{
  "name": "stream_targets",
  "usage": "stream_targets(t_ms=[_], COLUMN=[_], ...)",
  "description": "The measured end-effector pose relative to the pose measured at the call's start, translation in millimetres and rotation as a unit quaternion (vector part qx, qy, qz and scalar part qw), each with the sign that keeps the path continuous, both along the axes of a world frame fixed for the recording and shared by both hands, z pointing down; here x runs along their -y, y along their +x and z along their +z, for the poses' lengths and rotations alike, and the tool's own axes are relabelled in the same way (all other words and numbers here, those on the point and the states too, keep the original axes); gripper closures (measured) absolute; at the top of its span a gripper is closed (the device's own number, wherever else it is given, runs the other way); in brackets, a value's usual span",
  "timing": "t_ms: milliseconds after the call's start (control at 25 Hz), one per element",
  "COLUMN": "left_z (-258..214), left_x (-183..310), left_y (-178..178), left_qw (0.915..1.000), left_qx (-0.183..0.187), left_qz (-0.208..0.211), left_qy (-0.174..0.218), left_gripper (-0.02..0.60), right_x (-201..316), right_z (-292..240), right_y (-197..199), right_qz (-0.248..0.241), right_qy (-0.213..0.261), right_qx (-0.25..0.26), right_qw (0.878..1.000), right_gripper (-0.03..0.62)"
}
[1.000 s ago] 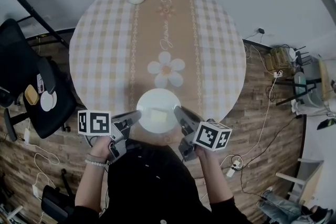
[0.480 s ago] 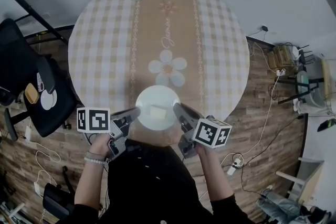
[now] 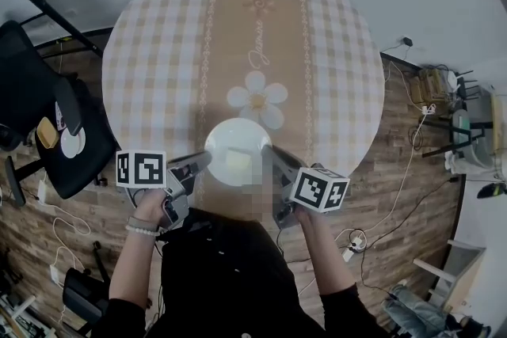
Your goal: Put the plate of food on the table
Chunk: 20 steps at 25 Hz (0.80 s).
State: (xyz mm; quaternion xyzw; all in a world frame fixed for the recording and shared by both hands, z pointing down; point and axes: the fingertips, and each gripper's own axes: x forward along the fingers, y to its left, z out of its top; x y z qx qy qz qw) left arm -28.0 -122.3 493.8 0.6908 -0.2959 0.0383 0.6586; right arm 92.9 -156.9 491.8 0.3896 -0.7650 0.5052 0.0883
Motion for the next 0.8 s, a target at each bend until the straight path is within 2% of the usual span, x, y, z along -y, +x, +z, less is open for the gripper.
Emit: stream_targets(t_ms=[800], left_z=[37], left_x=[43], left_y=[2], left_qw=[0.9998], left_qx=[-0.005], left_qz=[-0.016], left_qy=[-0.012], left_gripper=[0.574], right_x=[46], right_z=[39], right_y=[3], right_qz=[-0.001], right_qy=[-0.014], right_qx=[-0.013], right_qw=[1.000], right_gripper=[0.563])
